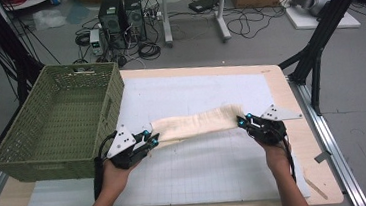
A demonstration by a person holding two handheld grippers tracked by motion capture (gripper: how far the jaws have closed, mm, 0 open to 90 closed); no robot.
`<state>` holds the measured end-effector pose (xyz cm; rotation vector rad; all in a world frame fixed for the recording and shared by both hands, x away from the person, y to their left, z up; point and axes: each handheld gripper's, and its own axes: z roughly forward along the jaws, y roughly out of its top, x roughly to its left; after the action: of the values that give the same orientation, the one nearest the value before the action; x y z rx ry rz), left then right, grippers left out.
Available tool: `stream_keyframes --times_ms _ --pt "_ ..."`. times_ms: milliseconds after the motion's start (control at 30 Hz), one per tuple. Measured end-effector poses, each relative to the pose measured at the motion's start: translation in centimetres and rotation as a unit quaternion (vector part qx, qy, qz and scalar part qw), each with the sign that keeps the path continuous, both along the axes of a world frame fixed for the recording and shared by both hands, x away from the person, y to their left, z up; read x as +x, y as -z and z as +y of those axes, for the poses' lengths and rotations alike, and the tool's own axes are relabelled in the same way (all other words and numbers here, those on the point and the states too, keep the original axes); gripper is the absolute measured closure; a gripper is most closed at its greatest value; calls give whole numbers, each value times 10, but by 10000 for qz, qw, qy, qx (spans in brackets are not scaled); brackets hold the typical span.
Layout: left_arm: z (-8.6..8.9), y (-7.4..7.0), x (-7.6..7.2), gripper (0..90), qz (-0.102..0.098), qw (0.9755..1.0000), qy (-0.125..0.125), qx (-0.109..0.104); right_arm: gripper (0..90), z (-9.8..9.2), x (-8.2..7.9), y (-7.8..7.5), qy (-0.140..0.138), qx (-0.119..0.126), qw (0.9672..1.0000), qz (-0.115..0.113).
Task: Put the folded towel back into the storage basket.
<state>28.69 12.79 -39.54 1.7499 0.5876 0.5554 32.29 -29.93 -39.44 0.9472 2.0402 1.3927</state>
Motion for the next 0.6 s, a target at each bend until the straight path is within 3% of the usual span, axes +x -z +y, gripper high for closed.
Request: stream_keyframes --times_ms 400,600 --pt "10 -31 -7 813 -226 9995 -115 -194 814 14 26 -32 -35 127 9998 -126" --pt "18 -41 -9 813 -305 9989 -220 -286 814 29 41 -47 -46 48 9998 -189"
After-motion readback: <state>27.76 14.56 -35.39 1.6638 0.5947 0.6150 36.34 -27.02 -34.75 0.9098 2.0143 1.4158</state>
